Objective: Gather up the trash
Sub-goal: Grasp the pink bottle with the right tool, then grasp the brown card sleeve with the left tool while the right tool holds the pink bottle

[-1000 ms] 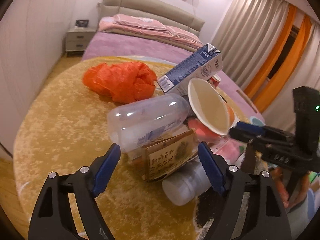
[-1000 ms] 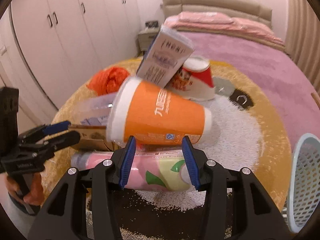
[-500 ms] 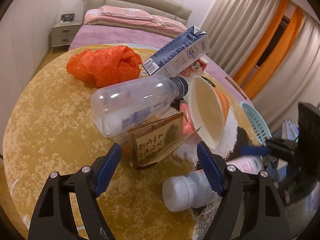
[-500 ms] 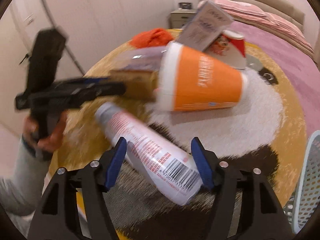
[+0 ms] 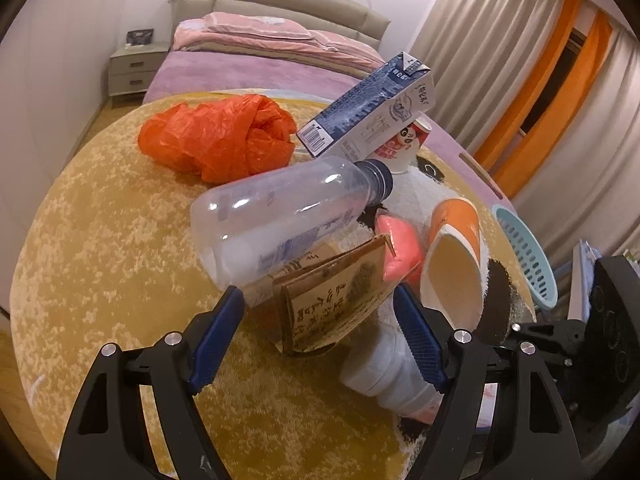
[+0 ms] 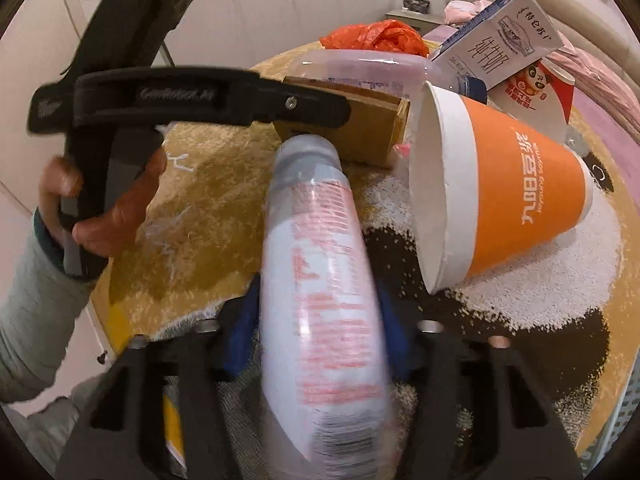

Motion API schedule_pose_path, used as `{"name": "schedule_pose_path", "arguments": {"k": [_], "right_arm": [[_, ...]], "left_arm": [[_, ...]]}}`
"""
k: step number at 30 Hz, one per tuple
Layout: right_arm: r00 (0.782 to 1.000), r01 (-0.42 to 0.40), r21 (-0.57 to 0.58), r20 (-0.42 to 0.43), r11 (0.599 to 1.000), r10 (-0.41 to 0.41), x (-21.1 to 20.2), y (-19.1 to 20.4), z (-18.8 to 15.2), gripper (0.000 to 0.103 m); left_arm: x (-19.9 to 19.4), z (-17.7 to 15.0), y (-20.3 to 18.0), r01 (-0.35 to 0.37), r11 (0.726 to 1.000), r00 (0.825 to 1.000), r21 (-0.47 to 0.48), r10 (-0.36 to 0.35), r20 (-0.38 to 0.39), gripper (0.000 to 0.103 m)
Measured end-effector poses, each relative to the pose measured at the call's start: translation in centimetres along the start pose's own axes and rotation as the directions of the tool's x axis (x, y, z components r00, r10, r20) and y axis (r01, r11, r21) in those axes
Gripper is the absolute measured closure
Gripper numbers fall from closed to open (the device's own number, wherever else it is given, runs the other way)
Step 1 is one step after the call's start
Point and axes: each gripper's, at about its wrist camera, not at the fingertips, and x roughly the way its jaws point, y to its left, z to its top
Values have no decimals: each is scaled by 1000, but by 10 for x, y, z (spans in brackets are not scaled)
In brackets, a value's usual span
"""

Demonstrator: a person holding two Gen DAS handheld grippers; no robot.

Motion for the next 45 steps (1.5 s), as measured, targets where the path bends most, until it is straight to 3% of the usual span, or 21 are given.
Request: {"name": "schedule_pose_path", "arguments": {"k": [6, 8, 10, 15, 18, 24, 26, 28, 32, 34, 37, 38, 39, 45], "right_arm": [[999, 42, 3, 1, 999, -42, -20, -6, -33, 57], [998, 68, 38, 7, 997, -68, -28, -13, -43, 57], [996, 91, 88, 16, 992, -92, -35, -23, -52, 57], [991, 116, 194, 40, 974, -127, -48, -49, -67, 57], [990, 118, 222, 48, 968, -132, -53, -58, -65, 57], [990, 119, 228, 49, 966, -133, -58, -59, -74, 57], [990, 116, 233, 48, 966, -131, -56, -57, -73, 57], [991, 113, 238, 47, 965, -127, -56, -56, -73, 56], [991, 107, 250, 49, 962, -123, -53, -54, -69, 53], [990, 110, 254, 53, 961, -127, -51, -53, -66, 52], [990, 108, 262, 61, 959, -128, -49, -52, -64, 51], [990, 104, 260, 64, 960, -124, -49, -51, -64, 51], [990, 102, 258, 66, 961, -123, -49, -51, -64, 58], [992, 53, 241, 98, 969, -79, -54, -41, -68, 58]], "left_arm": [[6, 2, -12, -15, 999, 1000, 43, 15, 10, 28], [6, 1, -16, -16, 999, 1000, 50, 15, 5, 30], [6, -2, -20, -5, 998, 1000, 58, 6, -6, 38], [-9, -19, -42, 53, 989, 998, 137, -49, -36, 39], [-14, -25, -55, 32, 982, 999, 187, -27, -32, 37], [7, -24, -59, -84, 972, 994, 221, 96, -44, 39], [11, -24, -56, -94, 973, 993, 211, 106, -45, 44], [13, -24, -52, -94, 976, 993, 194, 106, -52, 58], [9, -26, -47, -109, 979, 992, 172, 118, -43, 75], [4, -27, -45, -110, 981, 993, 157, 116, -33, 90], [-3, -29, -43, -117, 984, 993, 138, 120, -16, 96], [-5, -30, -43, -117, 984, 993, 131, 119, -9, 96], [-8, -31, -44, -115, 986, 993, 125, 116, -1, 96], [-28, -28, -56, -97, 989, 994, 111, 91, 52, 97]]}}
